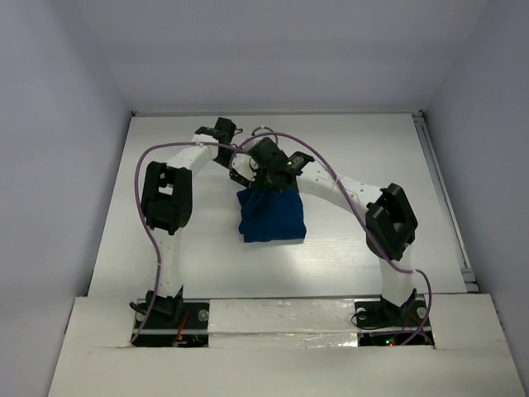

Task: Fold and stack the t-shirts
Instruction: Fold the long partially folded tshirt into a neat square

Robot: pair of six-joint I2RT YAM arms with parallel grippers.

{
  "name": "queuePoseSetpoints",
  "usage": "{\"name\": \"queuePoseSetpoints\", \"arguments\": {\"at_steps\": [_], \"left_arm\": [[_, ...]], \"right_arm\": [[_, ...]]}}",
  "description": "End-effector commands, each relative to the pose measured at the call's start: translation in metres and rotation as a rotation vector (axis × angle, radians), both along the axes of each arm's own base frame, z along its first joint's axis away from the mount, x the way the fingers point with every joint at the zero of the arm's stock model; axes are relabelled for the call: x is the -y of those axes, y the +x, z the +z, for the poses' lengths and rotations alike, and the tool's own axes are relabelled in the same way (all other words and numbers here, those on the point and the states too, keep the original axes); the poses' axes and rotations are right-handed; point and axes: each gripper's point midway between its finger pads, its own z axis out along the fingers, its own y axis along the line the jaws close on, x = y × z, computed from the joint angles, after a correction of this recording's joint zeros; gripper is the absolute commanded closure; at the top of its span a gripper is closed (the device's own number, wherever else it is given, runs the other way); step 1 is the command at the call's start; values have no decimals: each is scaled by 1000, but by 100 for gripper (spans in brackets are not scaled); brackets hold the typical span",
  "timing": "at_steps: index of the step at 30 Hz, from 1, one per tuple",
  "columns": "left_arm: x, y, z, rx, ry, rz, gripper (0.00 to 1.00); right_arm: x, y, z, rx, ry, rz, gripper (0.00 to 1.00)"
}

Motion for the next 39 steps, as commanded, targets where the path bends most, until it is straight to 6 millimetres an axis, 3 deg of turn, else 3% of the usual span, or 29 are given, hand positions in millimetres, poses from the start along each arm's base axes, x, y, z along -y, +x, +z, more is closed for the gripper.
{"name": "queuePoseSetpoints", "arguments": {"at_steps": [1, 6, 10, 13, 19, 24, 27, 28, 32, 39], "left_arm": [[-20, 29, 56, 117, -27, 56, 100], [-65, 66, 84, 166, -35, 183, 100], [-100, 74, 102, 197, -67, 231, 100], [-118, 66, 113, 203, -88, 251, 100], [-116, 25, 113, 216, -111, 205, 100], [-111, -5, 100, 183, -121, 169, 100], [-102, -20, 96, 175, -128, 132, 100], [-101, -22, 96, 173, -136, 128, 100], [-96, -31, 103, 181, -158, 112, 100], [-94, -35, 124, 222, -180, 105, 100]], "right_arm": [[-8, 15, 7, 37, 41, -33, 100], [-9, 14, -11, 5, 19, -34, 100], [-9, 16, -20, -3, 8, -44, 100], [-9, 18, -28, -6, -7, -57, 100], [-15, 26, -38, 5, 16, -101, 100], [-21, 29, -40, -2, 50, -121, 100], [-23, 34, -39, 8, 60, -148, 87], [-22, 35, -40, 8, 58, -164, 80], [-17, 43, -37, 51, 57, -225, 72], [-6, 54, -4, 169, 101, -307, 70]]}}
